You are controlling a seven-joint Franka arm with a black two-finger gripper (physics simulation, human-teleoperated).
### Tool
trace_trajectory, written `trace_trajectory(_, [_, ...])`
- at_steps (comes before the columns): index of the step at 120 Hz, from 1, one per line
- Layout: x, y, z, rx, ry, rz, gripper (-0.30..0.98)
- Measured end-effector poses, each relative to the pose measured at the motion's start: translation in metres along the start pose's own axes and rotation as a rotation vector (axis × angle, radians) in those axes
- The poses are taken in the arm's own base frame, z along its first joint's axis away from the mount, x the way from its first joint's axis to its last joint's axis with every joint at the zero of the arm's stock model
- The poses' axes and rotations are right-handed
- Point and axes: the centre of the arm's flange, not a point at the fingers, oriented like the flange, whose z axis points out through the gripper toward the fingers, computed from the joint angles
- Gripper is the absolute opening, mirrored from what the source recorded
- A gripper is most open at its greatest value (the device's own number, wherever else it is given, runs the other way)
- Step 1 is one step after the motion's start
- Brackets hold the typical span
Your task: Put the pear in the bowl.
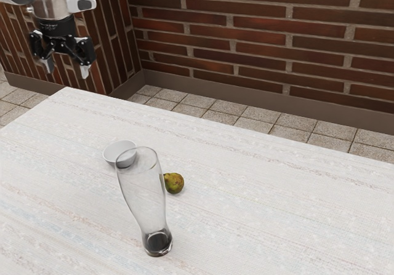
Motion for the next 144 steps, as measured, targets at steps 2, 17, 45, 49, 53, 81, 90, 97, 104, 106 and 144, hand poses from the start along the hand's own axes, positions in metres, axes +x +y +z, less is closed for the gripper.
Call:
trace_trajectory(2, [0.000, 0.001, 0.000, 0.000, 0.001, 0.002, 0.69])
trace_trajectory(17, [-0.003, 0.011, -0.002, -0.001, 0.004, 0.019, 0.69])
trace_trajectory(45, [0.011, 0.116, 0.056, -0.058, -0.113, 0.164, 0.69])
trace_trajectory(49, [0.012, 0.132, 0.064, -0.065, -0.125, 0.185, 0.69])
trace_trajectory(53, [0.012, 0.148, 0.071, -0.069, -0.132, 0.206, 0.69])
trace_trajectory(81, [0.011, 0.214, 0.140, -0.097, -0.201, 0.272, 0.69])
trace_trajectory(90, [0.012, 0.222, 0.161, -0.105, -0.217, 0.275, 0.69])
trace_trajectory(97, [0.011, 0.230, 0.178, -0.106, -0.228, 0.289, 0.69])
trace_trajectory(104, [0.009, 0.236, 0.194, -0.105, -0.239, 0.305, 0.69])
trace_trajectory(106, [0.008, 0.238, 0.198, -0.105, -0.240, 0.311, 0.69])
trace_trajectory(144, [0.032, 0.248, 0.280, -0.105, -0.270, 0.350, 0.69])
